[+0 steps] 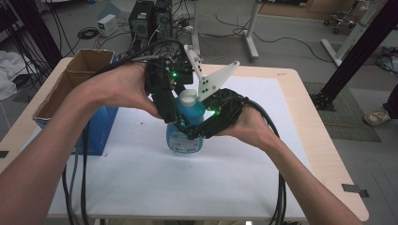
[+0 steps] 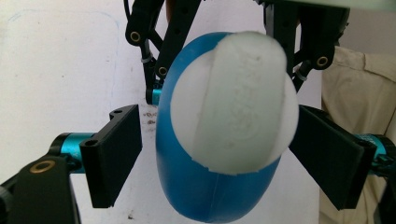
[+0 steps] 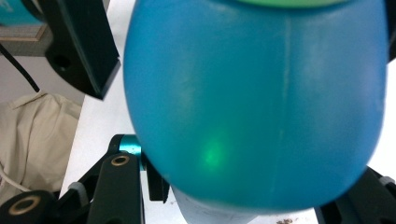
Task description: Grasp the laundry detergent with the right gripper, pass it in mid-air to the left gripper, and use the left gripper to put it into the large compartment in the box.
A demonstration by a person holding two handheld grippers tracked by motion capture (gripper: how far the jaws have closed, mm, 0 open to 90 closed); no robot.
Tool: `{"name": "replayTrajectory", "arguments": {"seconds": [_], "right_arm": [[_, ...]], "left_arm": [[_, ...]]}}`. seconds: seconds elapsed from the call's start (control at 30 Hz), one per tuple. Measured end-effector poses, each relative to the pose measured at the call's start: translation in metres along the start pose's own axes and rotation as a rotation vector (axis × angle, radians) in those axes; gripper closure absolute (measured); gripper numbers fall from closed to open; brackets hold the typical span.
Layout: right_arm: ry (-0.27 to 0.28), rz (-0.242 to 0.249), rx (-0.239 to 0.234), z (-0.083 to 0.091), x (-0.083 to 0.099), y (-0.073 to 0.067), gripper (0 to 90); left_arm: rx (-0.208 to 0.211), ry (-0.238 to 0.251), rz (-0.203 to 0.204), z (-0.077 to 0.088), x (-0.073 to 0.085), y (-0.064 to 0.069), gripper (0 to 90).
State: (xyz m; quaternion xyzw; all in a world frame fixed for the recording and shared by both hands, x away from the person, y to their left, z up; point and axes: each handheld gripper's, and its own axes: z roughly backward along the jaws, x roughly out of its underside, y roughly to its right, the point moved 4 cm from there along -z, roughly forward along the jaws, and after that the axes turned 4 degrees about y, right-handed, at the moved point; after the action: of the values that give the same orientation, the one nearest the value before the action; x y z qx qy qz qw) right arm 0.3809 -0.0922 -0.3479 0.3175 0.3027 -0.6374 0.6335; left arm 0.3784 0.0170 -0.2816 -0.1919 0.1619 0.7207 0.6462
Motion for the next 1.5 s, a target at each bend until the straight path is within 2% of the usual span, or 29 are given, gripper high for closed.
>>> {"name": "replayTrajectory", "arguments": {"seconds": [0.23,0.37,0.53,0.7,1.03,1.5], "right_arm": [[-0.004,0.001,0.006,-0.0014,0.0004,0.0007,46.7],[-0.006,-0.001,0.005,-0.0017,0.0006,0.0001,46.7],[-0.012,0.001,0.010,-0.0028,0.0014,0.0010,46.7],[-0.020,0.009,0.013,-0.0041,0.0021,0.0019,46.7],[-0.021,0.000,0.012,-0.0043,0.0020,0.0013,46.6],[-0.024,0.002,0.012,-0.0061,0.0027,0.0011,46.6]], "left_arm": [[-0.009,0.004,-0.004,-0.0012,-0.0003,0.0002,17.6],[0.002,0.001,0.009,-0.0025,0.0007,0.0005,18.9],[0.005,-0.001,-0.005,-0.0026,0.0001,0.0004,20.8],[0.006,-0.021,-0.005,-0.0049,0.0014,0.0004,23.1],[0.005,-0.016,-0.011,-0.0063,-0.0001,0.0013,27.6],[-0.001,-0.039,-0.017,-0.0076,0.0013,0.0008,32.0]]}}
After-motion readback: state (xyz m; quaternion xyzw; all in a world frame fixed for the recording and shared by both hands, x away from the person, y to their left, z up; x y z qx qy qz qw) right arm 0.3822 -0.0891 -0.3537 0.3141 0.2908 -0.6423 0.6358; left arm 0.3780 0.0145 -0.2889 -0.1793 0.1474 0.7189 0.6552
